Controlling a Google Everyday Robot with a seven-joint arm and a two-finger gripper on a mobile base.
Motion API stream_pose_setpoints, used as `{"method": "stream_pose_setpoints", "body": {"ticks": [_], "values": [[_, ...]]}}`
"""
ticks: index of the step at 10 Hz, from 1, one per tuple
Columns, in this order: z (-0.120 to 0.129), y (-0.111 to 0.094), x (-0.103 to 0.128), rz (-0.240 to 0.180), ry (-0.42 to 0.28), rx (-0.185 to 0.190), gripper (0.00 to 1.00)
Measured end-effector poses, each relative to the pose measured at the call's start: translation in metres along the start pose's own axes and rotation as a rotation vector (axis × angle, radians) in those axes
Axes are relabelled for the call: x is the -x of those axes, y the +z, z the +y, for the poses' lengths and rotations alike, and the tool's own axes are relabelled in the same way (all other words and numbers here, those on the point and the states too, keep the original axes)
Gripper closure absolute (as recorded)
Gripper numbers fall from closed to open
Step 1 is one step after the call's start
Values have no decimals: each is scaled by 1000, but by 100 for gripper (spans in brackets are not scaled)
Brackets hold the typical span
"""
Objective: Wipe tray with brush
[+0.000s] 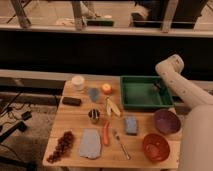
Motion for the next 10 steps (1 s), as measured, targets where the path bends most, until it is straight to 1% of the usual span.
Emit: {"method": "stream_pose_setpoints", "body": {"ticks": [2, 3, 5, 6, 8, 9, 10], "values": [[0, -3, 9, -18, -13, -8, 82], [5, -7, 17, -35, -26, -8, 82], [21, -21, 40, -80, -47, -6, 82], [32, -32, 59, -116, -62, -6, 82], [44, -46, 83, -171, -80, -2, 82], [47, -50, 91, -194, -83, 2, 82], [52, -56, 100, -226, -92, 9, 82]]}}
